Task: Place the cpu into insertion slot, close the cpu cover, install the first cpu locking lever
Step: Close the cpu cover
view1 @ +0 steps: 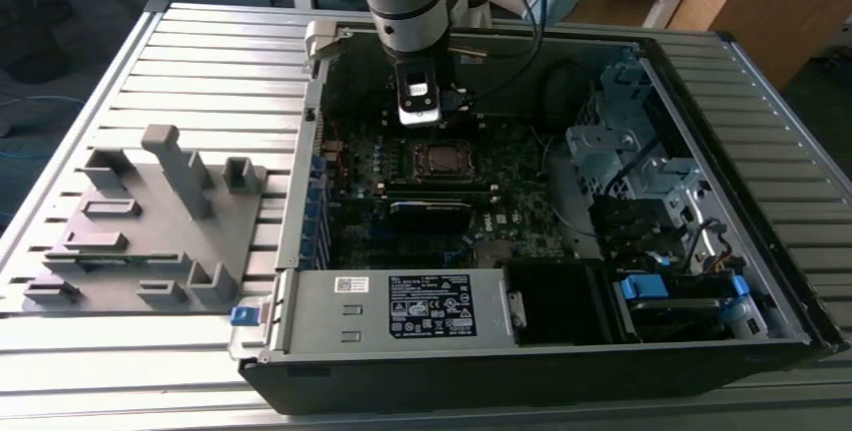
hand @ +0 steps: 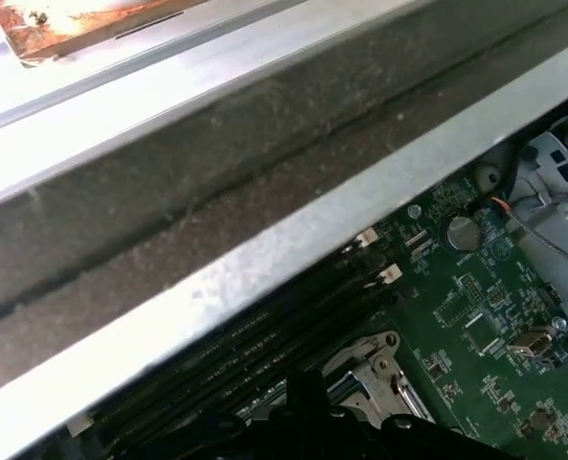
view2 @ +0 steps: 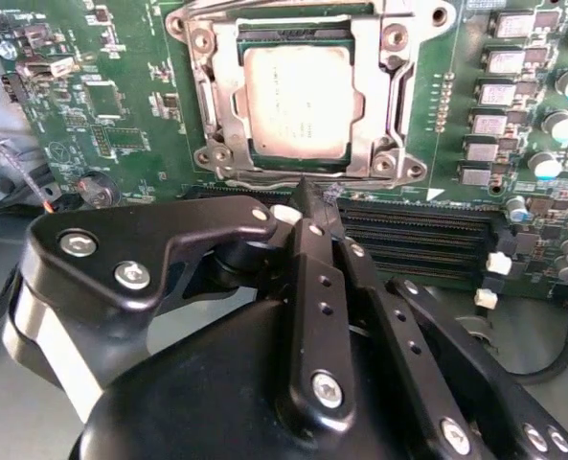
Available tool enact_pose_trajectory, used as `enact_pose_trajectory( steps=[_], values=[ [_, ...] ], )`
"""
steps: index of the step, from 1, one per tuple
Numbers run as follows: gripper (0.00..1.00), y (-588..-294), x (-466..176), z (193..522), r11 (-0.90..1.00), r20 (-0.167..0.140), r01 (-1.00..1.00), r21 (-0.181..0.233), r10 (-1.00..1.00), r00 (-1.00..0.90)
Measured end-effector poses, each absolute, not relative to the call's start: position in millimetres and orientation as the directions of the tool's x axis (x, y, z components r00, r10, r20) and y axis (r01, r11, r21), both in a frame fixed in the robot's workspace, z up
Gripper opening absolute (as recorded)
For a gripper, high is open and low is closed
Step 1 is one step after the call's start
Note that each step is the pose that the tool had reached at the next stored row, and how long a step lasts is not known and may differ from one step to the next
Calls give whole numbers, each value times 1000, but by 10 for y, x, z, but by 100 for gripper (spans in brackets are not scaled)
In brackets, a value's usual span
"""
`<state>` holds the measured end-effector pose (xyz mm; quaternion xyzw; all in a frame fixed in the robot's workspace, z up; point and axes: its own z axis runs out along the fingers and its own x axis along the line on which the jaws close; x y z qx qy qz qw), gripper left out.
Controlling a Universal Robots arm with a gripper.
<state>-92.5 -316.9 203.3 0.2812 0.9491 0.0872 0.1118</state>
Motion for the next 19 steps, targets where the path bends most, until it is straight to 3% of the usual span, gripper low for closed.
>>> enact_pose_trajectory(
  steps=[19],
  values=[
    [10, -3169, -828, 2165, 827, -150, 518, 219, 553, -820]
  ],
)
